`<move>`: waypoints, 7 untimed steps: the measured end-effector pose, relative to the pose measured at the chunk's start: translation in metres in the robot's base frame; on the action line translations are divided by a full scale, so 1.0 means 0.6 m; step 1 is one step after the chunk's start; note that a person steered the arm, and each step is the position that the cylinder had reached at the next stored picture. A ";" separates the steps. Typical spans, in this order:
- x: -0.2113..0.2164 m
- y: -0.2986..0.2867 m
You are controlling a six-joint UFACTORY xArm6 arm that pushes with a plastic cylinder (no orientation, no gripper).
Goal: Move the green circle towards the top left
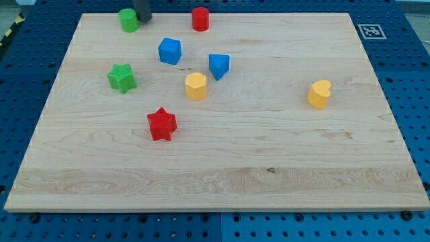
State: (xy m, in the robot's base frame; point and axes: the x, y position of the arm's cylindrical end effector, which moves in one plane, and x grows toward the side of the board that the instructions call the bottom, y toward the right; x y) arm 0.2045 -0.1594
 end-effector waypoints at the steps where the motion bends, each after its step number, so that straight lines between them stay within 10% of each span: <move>1: 0.000 -0.004; 7: 0.025 -0.034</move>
